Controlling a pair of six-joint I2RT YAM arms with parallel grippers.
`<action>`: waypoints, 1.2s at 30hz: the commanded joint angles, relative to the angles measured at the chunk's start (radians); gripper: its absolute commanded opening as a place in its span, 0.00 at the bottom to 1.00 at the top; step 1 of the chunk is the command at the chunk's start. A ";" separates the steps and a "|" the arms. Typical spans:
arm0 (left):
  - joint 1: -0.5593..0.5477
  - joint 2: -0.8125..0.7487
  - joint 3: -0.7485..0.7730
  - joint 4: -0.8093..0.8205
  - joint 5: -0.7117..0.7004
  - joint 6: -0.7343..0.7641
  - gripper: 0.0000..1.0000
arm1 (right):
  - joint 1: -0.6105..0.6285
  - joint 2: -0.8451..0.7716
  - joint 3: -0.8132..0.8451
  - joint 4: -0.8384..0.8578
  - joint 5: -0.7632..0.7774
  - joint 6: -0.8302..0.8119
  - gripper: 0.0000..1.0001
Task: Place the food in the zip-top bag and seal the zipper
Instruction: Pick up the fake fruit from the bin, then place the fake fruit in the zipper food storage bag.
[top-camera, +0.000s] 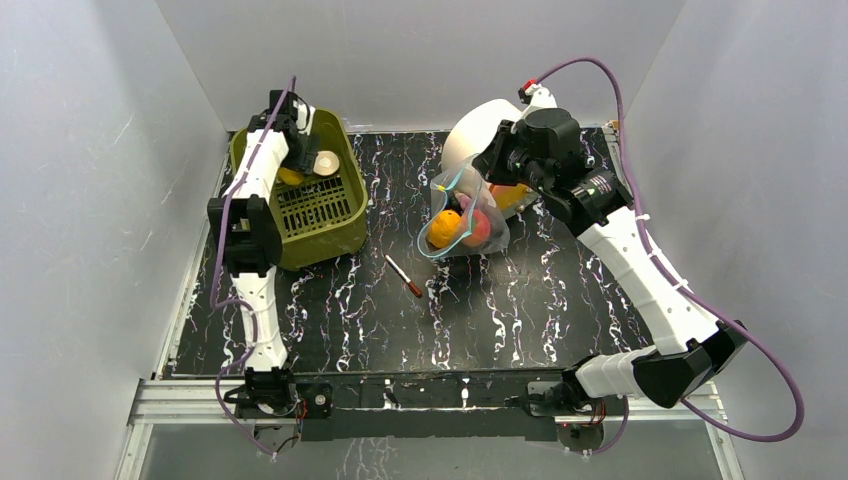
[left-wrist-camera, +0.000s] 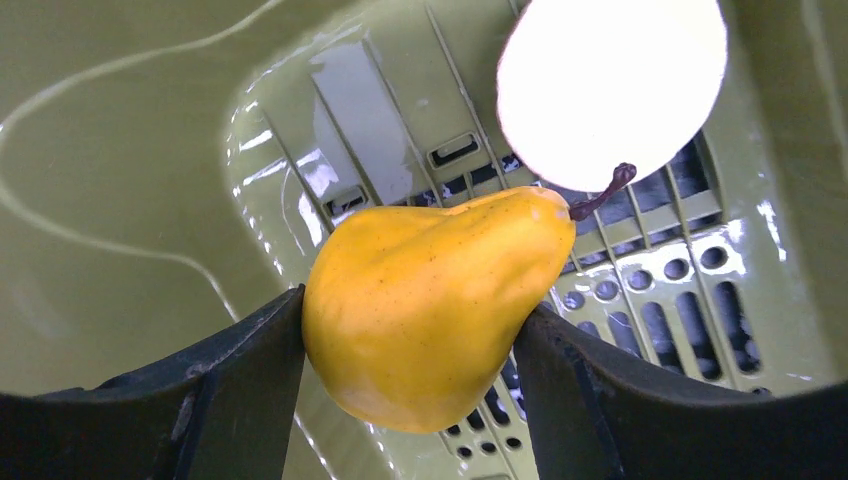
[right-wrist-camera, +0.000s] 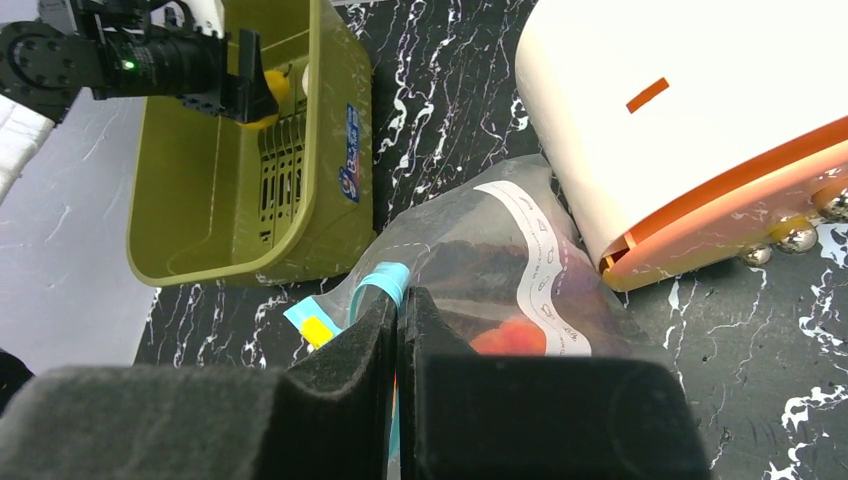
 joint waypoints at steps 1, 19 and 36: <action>0.016 -0.153 0.056 -0.058 0.044 -0.171 0.33 | -0.007 -0.037 0.031 0.052 -0.018 0.029 0.00; 0.016 -0.445 -0.078 0.003 0.610 -0.543 0.25 | -0.006 0.100 0.102 -0.002 -0.108 0.194 0.00; -0.211 -0.712 -0.458 0.201 0.912 -0.749 0.18 | -0.006 0.255 0.100 -0.001 -0.105 0.229 0.00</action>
